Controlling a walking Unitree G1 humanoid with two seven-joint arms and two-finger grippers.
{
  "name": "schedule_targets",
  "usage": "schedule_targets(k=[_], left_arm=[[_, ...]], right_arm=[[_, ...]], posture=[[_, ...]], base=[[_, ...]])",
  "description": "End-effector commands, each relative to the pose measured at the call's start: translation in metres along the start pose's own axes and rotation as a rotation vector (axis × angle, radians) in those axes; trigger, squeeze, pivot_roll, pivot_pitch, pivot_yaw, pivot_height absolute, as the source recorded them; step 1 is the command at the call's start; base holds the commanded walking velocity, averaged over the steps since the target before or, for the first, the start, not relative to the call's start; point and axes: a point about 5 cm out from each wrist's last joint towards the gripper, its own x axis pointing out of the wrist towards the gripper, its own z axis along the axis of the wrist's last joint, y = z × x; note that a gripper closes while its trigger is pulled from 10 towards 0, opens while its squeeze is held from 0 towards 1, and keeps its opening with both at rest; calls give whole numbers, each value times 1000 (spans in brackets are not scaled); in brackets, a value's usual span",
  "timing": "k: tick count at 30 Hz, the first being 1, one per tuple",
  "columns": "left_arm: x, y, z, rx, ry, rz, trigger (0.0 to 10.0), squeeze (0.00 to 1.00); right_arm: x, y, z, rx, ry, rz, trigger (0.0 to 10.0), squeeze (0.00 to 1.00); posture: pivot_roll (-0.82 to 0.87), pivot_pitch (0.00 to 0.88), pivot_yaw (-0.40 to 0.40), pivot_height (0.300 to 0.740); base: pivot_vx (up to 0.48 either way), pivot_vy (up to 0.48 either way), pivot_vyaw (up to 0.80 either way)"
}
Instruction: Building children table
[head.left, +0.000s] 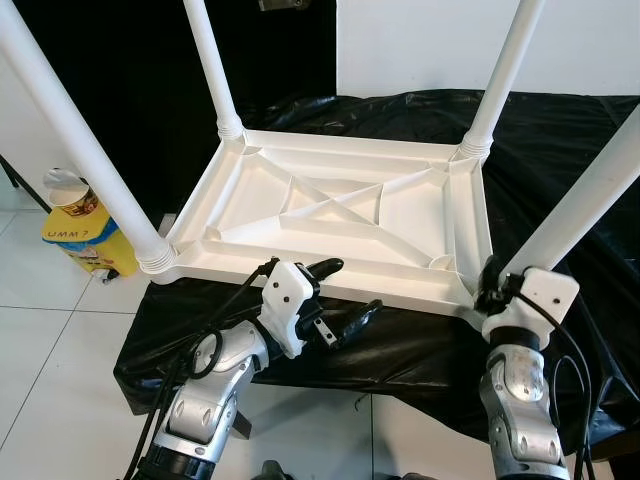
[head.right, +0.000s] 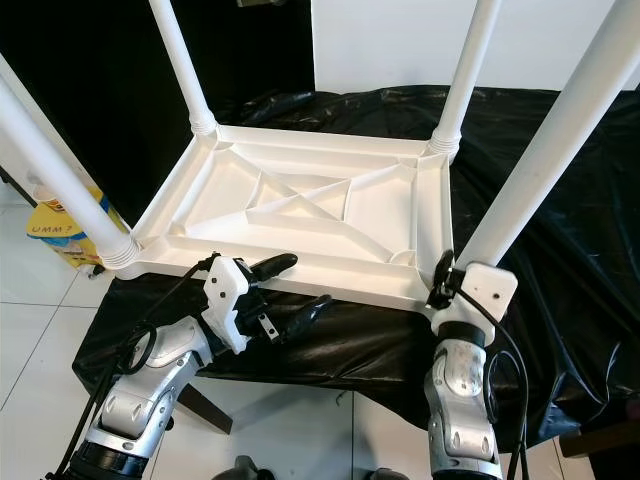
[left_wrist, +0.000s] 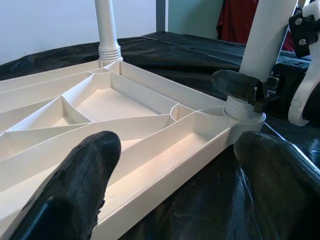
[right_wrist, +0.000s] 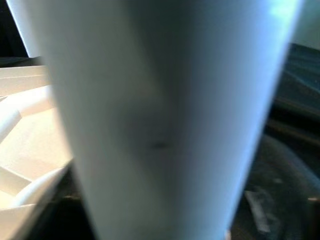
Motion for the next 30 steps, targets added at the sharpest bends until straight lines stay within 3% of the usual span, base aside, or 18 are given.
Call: schedule_targets(k=[1, 2, 3, 6, 12, 14, 16, 20, 27, 28, 30], left_arm=[[-2, 1, 0, 5, 8, 55, 10000, 0], [-1, 1, 2, -2, -7, 55, 10000, 0], [0, 0, 3, -4, -13, 51, 10000, 0], [0, 0, 3, -4, -13, 51, 10000, 0], [5, -6, 7, -17, -20, 0, 10000, 0], [5, -6, 7, -17, -20, 0, 10000, 0], [12, -15, 8, -30, -9, -77, 10000, 0], [19, -22, 10, -19, 1, -155, 10000, 0], [26, -22, 13, 5, 2, -196, 10000, 0], [28, -22, 14, 7, -1, -197, 10000, 0], [28, -22, 14, 7, -1, -197, 10000, 0]], right_arm=[[-1, -7, -4, -11, 9, 10, 10000, 1000], [2, -5, 1, -1, -5, 108, 10000, 792], [4, -5, 2, 4, -4, 155, 10000, 0], [4, -5, 2, 4, -4, 155, 10000, 0], [8, -7, 7, -37, -10, 363, 10000, 0], [8, -7, 7, -37, -10, 363, 10000, 0], [11, -8, 5, -68, 13, 479, 10000, 0], [16, -7, 3, -93, 36, 588, 10000, 0], [23, -6, 3, -150, 38, 689, 10000, 0], [26, -7, 3, -163, 38, 702, 6980, 0], [26, -7, 3, -163, 38, 702, 6980, 0]], posture=[[32, 87, 44, 740], [32, 87, 43, 740], [32, 88, 42, 740], [32, 88, 42, 740], [28, 83, 45, 740], [28, 83, 45, 740], [29, 80, 45, 740], [31, 76, 44, 740], [29, 74, 45, 740], [28, 73, 46, 740], [28, 73, 46, 740]], base=[[0, 0, 0], [0, 0, 0], [0, 0, 0], [0, 0, 0], [0, 0, 0], [0, 0, 0], [0, 0, 0], [0, 0, 0], [0, 0, 0], [0, 0, 0], [0, 0, 0]])
